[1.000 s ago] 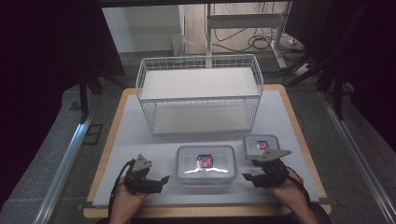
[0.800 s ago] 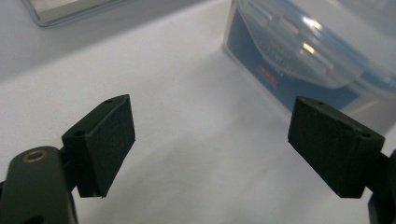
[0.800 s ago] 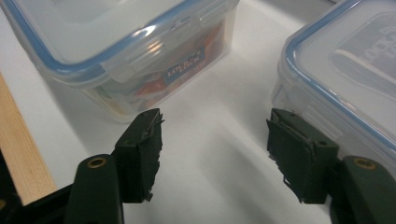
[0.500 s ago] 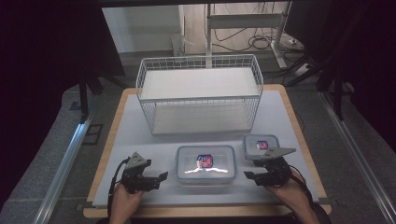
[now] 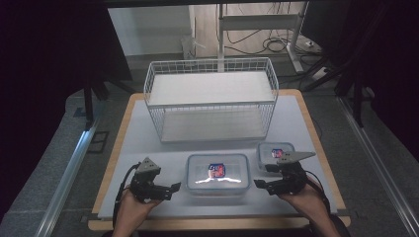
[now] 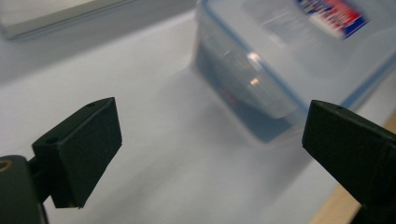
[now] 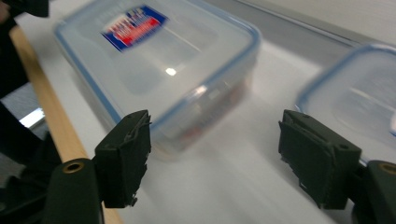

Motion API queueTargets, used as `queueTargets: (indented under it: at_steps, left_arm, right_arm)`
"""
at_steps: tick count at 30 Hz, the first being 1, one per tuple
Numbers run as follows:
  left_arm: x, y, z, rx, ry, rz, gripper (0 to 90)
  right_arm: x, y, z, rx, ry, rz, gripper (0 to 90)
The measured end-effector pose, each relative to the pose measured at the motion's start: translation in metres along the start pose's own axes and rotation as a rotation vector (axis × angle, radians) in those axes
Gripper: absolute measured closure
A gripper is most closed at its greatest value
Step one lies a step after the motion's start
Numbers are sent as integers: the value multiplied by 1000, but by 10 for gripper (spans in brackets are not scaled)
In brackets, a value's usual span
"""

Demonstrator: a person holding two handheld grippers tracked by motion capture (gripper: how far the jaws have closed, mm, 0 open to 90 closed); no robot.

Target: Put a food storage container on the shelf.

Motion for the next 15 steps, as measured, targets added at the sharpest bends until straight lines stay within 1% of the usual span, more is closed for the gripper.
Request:
queueTargets:
  at_steps: [4,7,8,11,13,15]
  left_arm:
    - [-4,10,6,4,-46,18,64]
    - [-2,18,12,13,-96,21,77]
    - [0,20,14,16,-111,15,79]
    - [10,24,19,31,-146,-25,82]
    - [17,28,22,35,-180,-39,81]
    - [21,30,25,36,-210,-46,82]
  right_arm:
    - [2,10,-6,-2,32,12,227]
    - [6,16,-11,-3,54,5,212]
    - [8,17,-12,-2,63,1,206]
    - [16,19,-13,9,83,-19,191]
    - [21,20,-13,14,94,-35,187]
    - [25,21,-13,21,107,-38,184]
Point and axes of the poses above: each handheld gripper's, and its own axes: x roughly forward along the jaws, y roughly out of its top, z roughly to its right, the point moved 10 cm from there along x, roughly forward along the jaws, and after that the axes turned 14 degrees about -z, right-handed, at the moved point
